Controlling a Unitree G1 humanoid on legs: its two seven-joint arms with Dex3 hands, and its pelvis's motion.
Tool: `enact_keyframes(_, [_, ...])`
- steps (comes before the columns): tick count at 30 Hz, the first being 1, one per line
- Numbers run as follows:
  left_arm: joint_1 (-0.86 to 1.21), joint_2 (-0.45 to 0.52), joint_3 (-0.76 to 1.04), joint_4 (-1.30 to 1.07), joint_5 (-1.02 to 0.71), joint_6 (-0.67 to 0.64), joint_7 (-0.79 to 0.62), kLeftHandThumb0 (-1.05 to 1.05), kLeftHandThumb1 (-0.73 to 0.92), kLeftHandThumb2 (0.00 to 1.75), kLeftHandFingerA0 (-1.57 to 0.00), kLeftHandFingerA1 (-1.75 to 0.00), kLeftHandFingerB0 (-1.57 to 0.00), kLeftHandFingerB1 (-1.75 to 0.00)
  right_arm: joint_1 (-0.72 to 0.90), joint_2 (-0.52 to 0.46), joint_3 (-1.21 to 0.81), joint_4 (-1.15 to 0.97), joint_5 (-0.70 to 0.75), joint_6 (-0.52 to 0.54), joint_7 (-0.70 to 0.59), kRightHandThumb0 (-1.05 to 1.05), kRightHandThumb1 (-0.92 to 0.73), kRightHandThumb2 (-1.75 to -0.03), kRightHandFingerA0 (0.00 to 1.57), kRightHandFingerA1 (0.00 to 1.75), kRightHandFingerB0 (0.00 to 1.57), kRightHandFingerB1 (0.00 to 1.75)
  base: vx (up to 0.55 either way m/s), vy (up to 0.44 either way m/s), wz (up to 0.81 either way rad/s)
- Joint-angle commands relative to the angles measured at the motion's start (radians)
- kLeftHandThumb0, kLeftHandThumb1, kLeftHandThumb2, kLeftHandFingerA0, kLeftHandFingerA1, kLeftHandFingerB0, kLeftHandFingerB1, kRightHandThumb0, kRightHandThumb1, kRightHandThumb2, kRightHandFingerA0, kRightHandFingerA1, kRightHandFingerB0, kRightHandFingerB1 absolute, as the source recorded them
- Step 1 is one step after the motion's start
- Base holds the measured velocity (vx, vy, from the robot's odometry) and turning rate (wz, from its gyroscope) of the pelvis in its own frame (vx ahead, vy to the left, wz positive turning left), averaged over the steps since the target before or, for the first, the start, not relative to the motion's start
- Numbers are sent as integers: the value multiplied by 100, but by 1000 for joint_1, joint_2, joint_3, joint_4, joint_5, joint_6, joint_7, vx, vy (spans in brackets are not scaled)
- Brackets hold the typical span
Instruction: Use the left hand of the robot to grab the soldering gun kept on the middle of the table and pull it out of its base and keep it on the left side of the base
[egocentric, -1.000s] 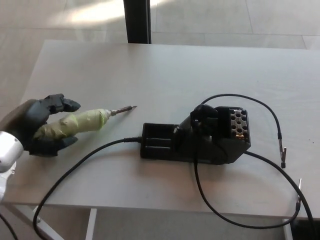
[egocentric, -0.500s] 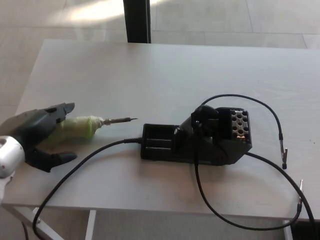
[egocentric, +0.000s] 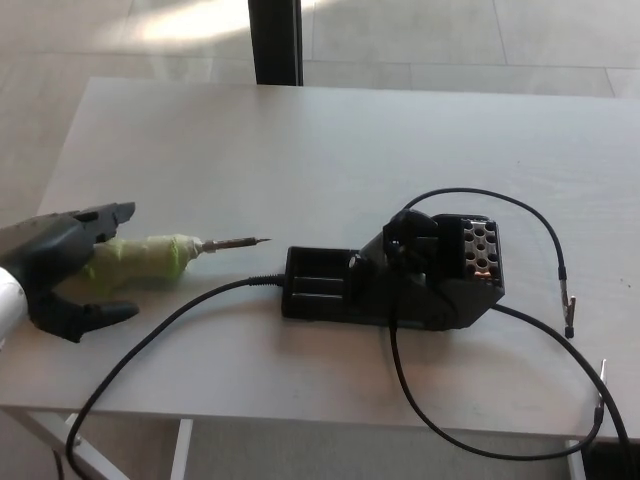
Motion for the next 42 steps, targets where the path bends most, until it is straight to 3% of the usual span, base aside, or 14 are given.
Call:
enact_keyframes(1, [40,26,158,-148,-148,17,-62,-69,65,82,0,0,0,-1,-3,-13,-3,0,16,-22,14,-79,-14,-137,126,110,22,148,0,0,0])
enact_keyframes(12, [-129,-175,919,-227,-801,307,107,-79,61,93,0,-21,0,-6,4,-14,-4,1,15,-19,10,-80,-15,-135,128,111,21,150,0,0,0])
enact_keyframes(15, [-52,-176,1070,-295,-791,418,161,-79,83,66,0,-60,0,-63,9,-18,4,-1,5,-21,5,-81,-14,-138,131,109,21,150,0,0,0])
enact_keyframes(21, [138,-191,1150,-181,-738,425,89,-75,84,64,0,-83,-4,-86,4,-15,-17,1,27,-6,10,-78,-14,-136,132,108,20,148,0,0,0])
enact_keyframes(25, [367,-201,1119,-14,-583,343,71,-80,53,96,0,-67,0,-54,10,-14,-10,4,18,-12,5,-78,-15,-136,130,106,19,147,0,0,0])
enact_keyframes(27, [450,-221,1094,56,-532,335,86,-73,73,62,0,-79,0,-45,12,-16,-13,5,20,-11,8,-77,-18,-135,129,107,18,147,0,0,0])
enact_keyframes(28, [505,-237,1074,127,-513,295,87,-71,72,62,0,-77,0,-42,22,-20,-10,5,16,-23,17,-82,-35,-122,119,114,38,101,0,0,0])
enact_keyframes(31, [552,-234,1007,327,-448,288,114,-70,69,60,0,-75,0,-53,38,-18,-16,7,21,-33,27,-91,-45,-108,92,127,11,149,0,0,0])
enact_keyframes(32, [587,-245,955,358,-407,277,123,-47,48,105,-19,-70,-4,-60,42,-16,-18,7,24,-32,28,-94,-49,-106,94,130,18,140,0,0,0])
enact_keyframes(33, [621,-275,946,353,-406,285,119,-39,47,104,-24,-69,-10,-60,46,-12,-19,10,23,-29,25,-92,-45,-123,96,114,29,95,0,0,0])
enact_keyframes(36, [681,-279,918,328,-404,284,71,-65,64,59,-40,-90,-24,-72,59,-1,-33,14,38,-22,40,-92,-46,-98,80,137,1,145,0,0,0])
enact_keyframes(39, [673,-265,928,333,-439,241,64,-63,65,58,-31,-93,-17,-74,59,-1,-28,12,31,-20,35,-101,-54,-87,74,147,0,135,0,0,0])
enact_keyframes(40, [651,-273,951,336,-462,241,92,-68,65,58,-36,-95,-21,-76,60,0,-28,9,32,-20,38,-105,-48,-119,66,119,3,76,0,0,0])
enact_keyframes(42, [636,-279,972,325,-487,241,112,-69,64,58,-40,-96,-24,-75,60,4,-22,7,27,-23,40,-105,-47,-119,60,116,1,69,0,0,5])
